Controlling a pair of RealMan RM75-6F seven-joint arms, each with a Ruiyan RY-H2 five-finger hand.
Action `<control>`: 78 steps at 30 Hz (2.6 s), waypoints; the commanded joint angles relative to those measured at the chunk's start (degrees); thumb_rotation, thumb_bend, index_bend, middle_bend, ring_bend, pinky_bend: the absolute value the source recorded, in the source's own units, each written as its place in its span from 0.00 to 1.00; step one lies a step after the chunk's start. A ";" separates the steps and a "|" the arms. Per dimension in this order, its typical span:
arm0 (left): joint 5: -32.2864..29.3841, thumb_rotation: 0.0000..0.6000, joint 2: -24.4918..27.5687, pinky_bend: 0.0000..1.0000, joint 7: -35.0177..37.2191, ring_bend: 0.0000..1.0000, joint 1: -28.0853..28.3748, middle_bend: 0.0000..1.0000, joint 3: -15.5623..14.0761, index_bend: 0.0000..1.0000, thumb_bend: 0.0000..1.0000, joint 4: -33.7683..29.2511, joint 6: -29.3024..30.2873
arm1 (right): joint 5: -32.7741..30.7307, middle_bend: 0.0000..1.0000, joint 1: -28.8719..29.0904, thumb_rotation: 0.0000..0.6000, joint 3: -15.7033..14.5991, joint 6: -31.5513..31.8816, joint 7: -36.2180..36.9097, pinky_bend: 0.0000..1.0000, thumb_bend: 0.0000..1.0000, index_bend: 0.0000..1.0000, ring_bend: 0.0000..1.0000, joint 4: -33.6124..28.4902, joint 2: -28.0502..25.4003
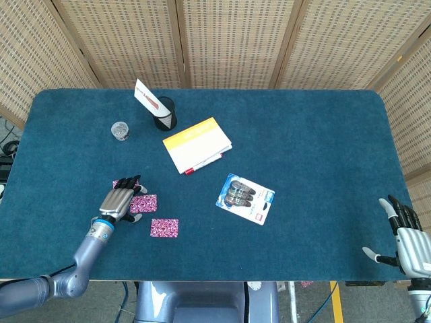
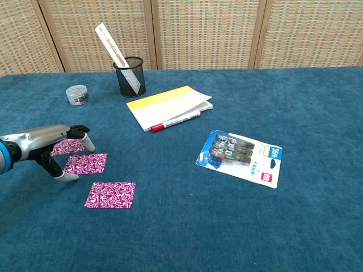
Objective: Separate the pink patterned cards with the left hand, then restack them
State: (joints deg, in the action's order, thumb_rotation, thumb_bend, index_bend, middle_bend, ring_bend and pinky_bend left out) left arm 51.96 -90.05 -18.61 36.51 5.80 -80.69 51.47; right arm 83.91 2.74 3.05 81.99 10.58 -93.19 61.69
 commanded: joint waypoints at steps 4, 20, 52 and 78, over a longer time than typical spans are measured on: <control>-0.52 1.00 -0.39 0.00 -0.33 0.00 0.16 0.00 0.05 0.30 0.29 0.54 -0.25 | 0.01 0.00 0.01 1.00 -0.01 -0.02 0.07 0.00 0.13 0.00 0.00 0.01 -0.02; 0.26 1.00 -0.73 0.00 0.25 0.00 -0.31 0.00 0.08 0.49 0.30 1.08 0.46 | 0.02 0.00 0.02 1.00 -0.03 -0.02 0.03 0.00 0.13 0.00 0.00 0.01 -0.03; -1.58 1.00 2.77 0.00 -6.55 0.00 0.48 0.00 -0.93 0.49 0.27 -13.20 3.93 | -0.02 0.00 0.07 1.00 -0.07 -0.17 0.22 0.00 0.13 0.00 0.00 -0.08 -0.14; -1.14 1.00 -2.50 0.00 -9.70 0.00 0.30 0.00 -2.80 0.49 0.24 -14.92 6.84 | 0.07 0.00 0.13 1.00 -0.17 -0.36 0.74 0.00 0.13 0.00 0.00 -0.09 -0.33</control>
State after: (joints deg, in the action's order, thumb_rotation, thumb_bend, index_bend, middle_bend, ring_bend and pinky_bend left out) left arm 50.86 -92.51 -28.29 36.78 2.99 -95.65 58.34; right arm 83.98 2.88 2.89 81.63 11.32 -93.28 61.36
